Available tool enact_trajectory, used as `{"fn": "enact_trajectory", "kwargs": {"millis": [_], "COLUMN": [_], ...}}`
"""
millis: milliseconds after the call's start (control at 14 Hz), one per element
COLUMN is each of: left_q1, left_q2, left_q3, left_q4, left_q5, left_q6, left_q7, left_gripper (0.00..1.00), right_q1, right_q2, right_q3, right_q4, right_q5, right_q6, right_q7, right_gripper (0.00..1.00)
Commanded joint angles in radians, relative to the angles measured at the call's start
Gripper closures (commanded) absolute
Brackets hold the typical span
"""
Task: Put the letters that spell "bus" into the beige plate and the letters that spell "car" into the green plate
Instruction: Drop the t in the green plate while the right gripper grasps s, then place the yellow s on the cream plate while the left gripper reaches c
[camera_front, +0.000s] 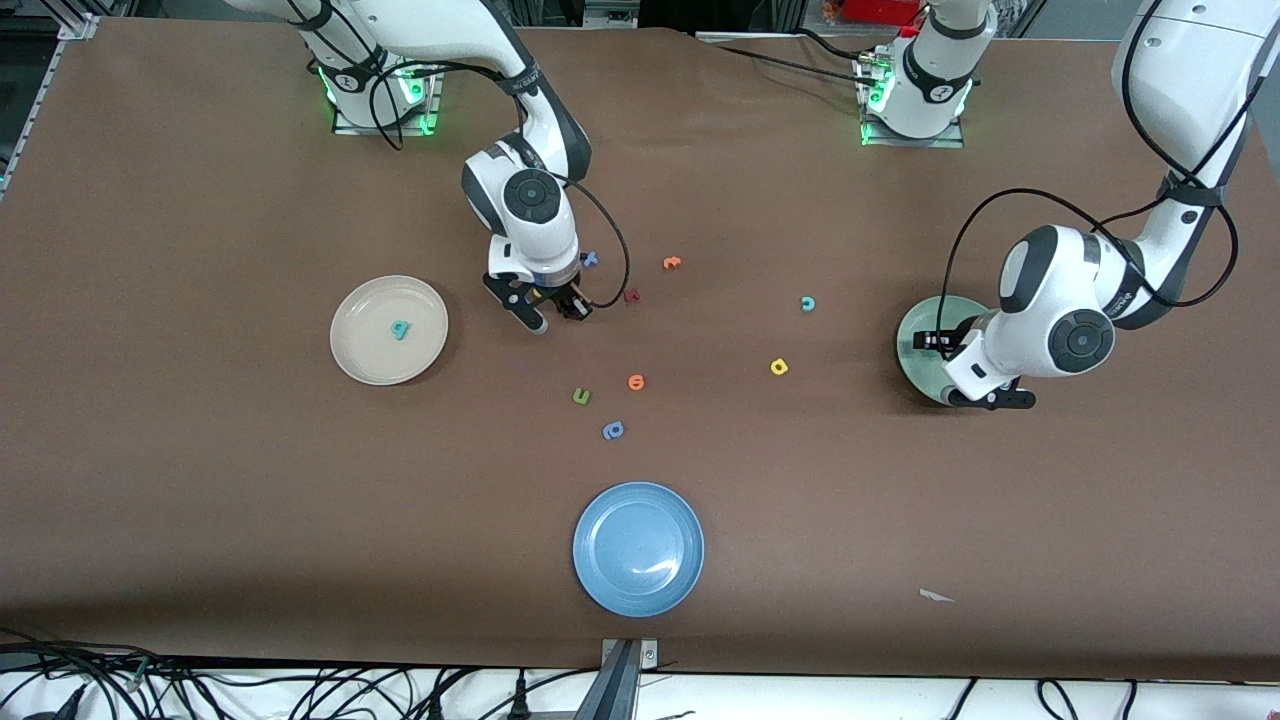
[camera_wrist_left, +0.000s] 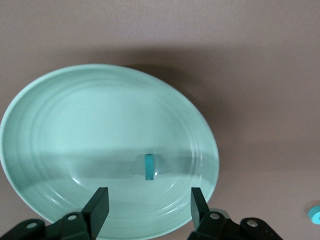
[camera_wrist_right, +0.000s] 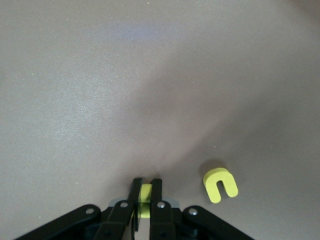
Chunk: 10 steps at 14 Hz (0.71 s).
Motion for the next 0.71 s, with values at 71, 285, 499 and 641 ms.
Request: {"fn": "enact_trajectory", "kwargs": {"millis": [71,285,499,641], "left_q1": [-0.007,0.002,-0.009,-0.010], "left_q2": [-0.010,-0.013,-0.010,-0.010], "left_q3": [-0.091,-0.195,-0.257,-0.283], "left_q4": [0.001,-0.044,-0.082,-0.141], "left_q5": [0.011,-0.003,-0.040,-0.040], "left_q6": [-0.024,-0.017,0.002,0.094], "left_q7": [-0.159,-0.316,-0.407,-0.450], "left_gripper": [0.26,0.29,0.32,0.32], "right_q1": [0.011,0.005,0.003,0.005], "right_q2": [0.008,-0.047,-0.127,-0.168], "right_q3": [-0.008,-0.043,-0.130,-0.180], "right_q4": [0.016,0.024,0.021,-0.004], "right_q5": [0.009,0.009,0.012,0.010], "right_q6": [0.007,-0.072,-0.230,-0.322], "right_q7": [-0.023,-0.094,-0.314,-0.490], "right_gripper": [1.00,1.00,1.00,1.00]}}
